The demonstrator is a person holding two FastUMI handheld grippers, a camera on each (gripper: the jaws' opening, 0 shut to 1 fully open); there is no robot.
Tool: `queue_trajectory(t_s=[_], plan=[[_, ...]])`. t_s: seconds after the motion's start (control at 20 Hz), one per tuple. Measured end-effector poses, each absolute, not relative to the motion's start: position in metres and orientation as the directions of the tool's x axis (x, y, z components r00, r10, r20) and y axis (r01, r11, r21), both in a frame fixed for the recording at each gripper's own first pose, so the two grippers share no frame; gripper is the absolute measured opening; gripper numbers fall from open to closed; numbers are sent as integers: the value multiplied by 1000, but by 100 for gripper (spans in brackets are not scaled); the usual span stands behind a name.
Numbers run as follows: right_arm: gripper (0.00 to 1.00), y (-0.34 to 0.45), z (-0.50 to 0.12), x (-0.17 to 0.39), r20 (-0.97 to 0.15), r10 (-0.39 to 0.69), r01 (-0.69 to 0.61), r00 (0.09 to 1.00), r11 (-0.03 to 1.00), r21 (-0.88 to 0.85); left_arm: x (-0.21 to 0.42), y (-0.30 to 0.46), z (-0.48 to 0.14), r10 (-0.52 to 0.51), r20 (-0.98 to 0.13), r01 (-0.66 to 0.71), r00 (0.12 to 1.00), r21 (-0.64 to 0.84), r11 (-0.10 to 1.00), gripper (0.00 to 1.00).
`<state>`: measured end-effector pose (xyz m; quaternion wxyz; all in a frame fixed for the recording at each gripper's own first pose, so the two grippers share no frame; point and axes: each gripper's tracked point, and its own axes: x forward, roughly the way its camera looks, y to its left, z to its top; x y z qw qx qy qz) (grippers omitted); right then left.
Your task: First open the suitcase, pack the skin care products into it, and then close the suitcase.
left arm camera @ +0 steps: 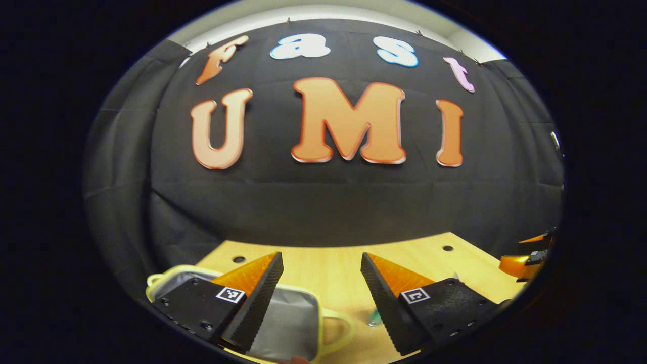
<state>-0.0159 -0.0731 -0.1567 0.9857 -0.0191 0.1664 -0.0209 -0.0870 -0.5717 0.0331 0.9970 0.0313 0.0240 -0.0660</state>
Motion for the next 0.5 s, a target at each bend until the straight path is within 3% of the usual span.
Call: queue_trajectory(t_s=[0.25,0.5], plan=[[96,-97,-174,-20,-373,-93,80,923,995,-51,-85,-632,-49,-205,-170,221,964,84,972,96],[97,-114,-187,-27,-402,-131,111,906,991,-74,-64,-664,-112,-212,-264,246,941,105,964,96]])
